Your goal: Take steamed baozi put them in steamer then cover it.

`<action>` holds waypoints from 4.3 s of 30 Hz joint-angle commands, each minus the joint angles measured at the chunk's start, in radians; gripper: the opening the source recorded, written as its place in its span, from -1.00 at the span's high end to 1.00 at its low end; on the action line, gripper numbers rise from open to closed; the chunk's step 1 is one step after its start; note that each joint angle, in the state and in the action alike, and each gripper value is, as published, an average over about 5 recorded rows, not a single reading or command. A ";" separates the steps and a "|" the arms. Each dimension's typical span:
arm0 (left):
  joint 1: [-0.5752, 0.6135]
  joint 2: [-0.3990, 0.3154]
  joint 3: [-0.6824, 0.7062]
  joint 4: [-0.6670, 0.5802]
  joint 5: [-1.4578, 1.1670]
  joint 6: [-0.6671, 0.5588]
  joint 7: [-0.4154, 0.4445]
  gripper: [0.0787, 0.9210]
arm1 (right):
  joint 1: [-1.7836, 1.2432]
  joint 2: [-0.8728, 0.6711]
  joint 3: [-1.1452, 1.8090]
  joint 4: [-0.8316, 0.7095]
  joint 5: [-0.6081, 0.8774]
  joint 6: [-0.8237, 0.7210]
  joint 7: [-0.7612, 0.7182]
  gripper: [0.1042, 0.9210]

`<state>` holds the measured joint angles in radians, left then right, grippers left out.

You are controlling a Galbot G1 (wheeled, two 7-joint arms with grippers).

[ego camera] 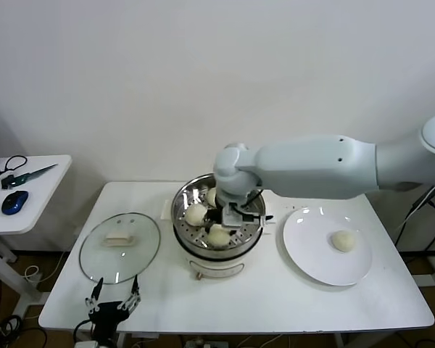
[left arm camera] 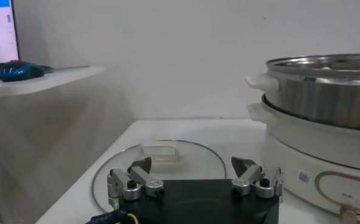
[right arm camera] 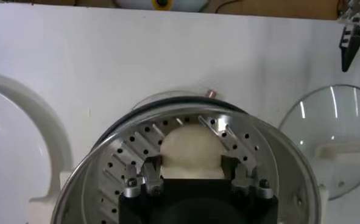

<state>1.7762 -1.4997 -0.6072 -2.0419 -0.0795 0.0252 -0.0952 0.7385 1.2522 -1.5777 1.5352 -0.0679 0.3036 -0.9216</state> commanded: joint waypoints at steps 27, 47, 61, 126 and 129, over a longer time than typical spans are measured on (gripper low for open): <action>0.012 0.016 0.000 -0.022 -0.005 -0.010 -0.002 -0.77 | 0.312 -0.584 -0.311 -0.184 0.606 -0.335 -0.182 -0.76; 0.008 0.008 0.000 -0.005 -0.014 -0.028 0.000 -0.77 | -0.483 -0.669 0.340 -0.571 0.251 -0.350 -0.135 -0.76; 0.006 -0.006 -0.007 0.024 -0.007 -0.034 0.000 -0.77 | -0.618 -0.519 0.458 -0.709 0.195 -0.313 -0.105 -0.76; -0.014 -0.009 -0.007 -0.034 -0.014 -0.002 0.014 -0.77 | -0.042 -0.095 -0.063 -0.177 0.780 -0.733 0.127 -0.45; -0.015 -0.009 -0.008 -0.033 -0.014 -0.003 0.014 -0.77 | -0.061 -0.108 -0.060 -0.174 0.759 -0.737 0.132 -0.45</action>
<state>1.7625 -1.5073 -0.6147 -2.0733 -0.0918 0.0204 -0.0815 0.7702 1.1205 -1.6400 1.3664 0.7480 -0.4105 -0.8161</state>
